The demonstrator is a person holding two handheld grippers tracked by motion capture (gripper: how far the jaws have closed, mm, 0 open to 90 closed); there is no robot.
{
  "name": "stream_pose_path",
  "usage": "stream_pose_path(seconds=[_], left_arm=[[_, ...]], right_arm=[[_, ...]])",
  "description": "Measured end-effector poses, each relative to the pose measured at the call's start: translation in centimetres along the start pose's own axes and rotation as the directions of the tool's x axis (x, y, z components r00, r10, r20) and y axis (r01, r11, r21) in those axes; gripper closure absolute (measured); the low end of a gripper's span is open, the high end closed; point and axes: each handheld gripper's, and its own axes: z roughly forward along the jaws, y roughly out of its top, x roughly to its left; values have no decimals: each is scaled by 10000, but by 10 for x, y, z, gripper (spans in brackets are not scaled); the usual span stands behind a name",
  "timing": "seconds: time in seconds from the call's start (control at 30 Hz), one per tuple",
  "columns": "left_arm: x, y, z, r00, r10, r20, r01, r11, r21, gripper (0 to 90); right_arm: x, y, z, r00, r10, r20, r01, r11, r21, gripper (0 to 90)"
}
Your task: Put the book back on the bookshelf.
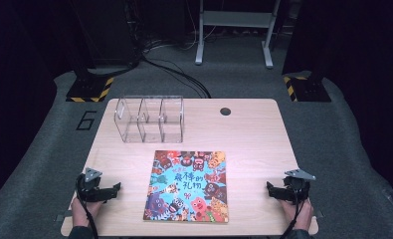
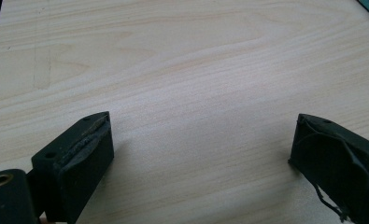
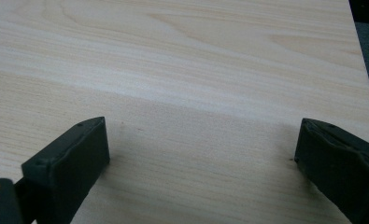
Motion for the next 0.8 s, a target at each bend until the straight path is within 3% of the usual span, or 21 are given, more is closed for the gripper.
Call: stream_pose_path(seconds=[0.8], left_arm=[[-1,0,0,10000,65,23,-65,9999,89,44]], right_arm=[[0,1,1,10000,-61,-49,62,10000,20,13]])
